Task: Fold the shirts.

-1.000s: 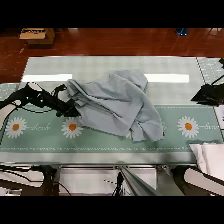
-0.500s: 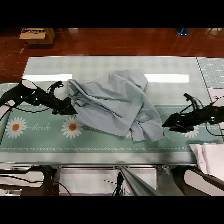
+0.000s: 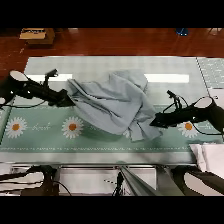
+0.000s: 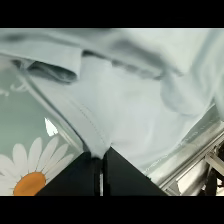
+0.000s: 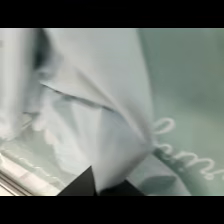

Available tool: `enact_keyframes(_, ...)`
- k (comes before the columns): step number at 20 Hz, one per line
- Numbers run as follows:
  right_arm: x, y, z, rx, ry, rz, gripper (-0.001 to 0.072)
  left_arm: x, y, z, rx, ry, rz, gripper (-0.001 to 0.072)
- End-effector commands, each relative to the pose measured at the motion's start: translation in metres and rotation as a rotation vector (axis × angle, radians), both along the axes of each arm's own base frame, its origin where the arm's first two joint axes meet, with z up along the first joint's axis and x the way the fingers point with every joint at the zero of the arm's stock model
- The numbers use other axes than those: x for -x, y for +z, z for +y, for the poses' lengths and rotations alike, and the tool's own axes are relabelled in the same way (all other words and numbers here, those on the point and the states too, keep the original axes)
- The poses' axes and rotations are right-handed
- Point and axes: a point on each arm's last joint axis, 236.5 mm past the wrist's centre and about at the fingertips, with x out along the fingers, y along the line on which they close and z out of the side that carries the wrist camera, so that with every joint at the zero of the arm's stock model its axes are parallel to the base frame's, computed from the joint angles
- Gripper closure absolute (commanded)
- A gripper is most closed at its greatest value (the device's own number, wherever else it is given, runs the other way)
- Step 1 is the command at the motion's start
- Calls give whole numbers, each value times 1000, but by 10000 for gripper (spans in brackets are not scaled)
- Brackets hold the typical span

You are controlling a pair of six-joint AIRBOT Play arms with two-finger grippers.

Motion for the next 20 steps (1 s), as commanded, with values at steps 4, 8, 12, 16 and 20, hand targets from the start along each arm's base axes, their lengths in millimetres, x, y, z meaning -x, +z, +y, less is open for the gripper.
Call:
enact_keyframes(4, -74, 259, -13, 65, 21, -750, 693, -46, 273, 18, -72, 104, -801, 690)
enact_keyframes(8, -38, 484, -58, 238, -252, -1335, 694, 26, 479, 29, -91, 281, -1402, 689)
enact_keyframes(12, 24, 560, -63, 251, -342, -1468, 695, 119, 541, 28, -86, 370, -1573, 690)
enact_keyframes(16, 60, 572, -71, 299, -385, -1456, 695, 198, 550, 68, -270, 577, -1631, 691)
enact_keyframes(20, 69, 521, -76, 358, -349, -1232, 695, 219, 481, 77, -371, 563, -1357, 690)
